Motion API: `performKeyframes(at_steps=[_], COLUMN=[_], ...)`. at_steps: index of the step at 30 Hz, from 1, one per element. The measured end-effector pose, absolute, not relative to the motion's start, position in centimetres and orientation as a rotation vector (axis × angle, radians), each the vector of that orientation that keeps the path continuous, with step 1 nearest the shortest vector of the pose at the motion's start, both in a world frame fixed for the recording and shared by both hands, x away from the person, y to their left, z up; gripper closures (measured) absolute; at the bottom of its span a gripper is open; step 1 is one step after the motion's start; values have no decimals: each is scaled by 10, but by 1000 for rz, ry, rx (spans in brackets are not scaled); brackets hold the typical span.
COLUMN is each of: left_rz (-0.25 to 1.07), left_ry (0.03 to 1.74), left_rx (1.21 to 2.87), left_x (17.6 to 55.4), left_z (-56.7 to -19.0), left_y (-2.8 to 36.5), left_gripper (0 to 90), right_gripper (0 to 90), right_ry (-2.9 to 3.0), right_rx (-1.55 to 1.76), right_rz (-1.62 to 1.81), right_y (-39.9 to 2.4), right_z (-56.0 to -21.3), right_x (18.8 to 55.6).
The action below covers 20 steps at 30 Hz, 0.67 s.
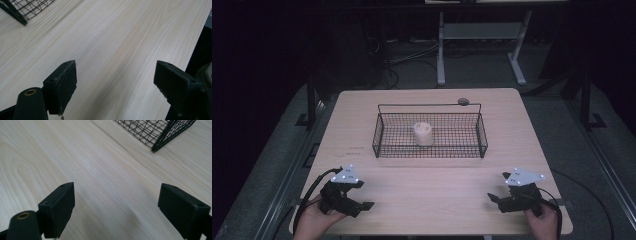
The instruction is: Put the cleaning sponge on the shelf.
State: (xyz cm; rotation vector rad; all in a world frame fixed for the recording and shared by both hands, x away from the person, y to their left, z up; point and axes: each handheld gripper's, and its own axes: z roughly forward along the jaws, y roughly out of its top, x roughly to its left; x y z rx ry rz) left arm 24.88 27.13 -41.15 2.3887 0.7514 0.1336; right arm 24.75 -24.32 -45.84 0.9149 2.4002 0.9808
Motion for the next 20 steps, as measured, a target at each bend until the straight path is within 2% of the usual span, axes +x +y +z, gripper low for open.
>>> performKeyframes(at_steps=[20], left_rz=[154], left_ry=[838], left_rx=[2315], left_x=[226], left_z=[-436], left_y=[295], left_gripper=[184], right_gripper=[135], right_ry=[2401], right_rx=[915], right_rz=[975], right_y=[-243], right_z=[-458], right_x=[246])
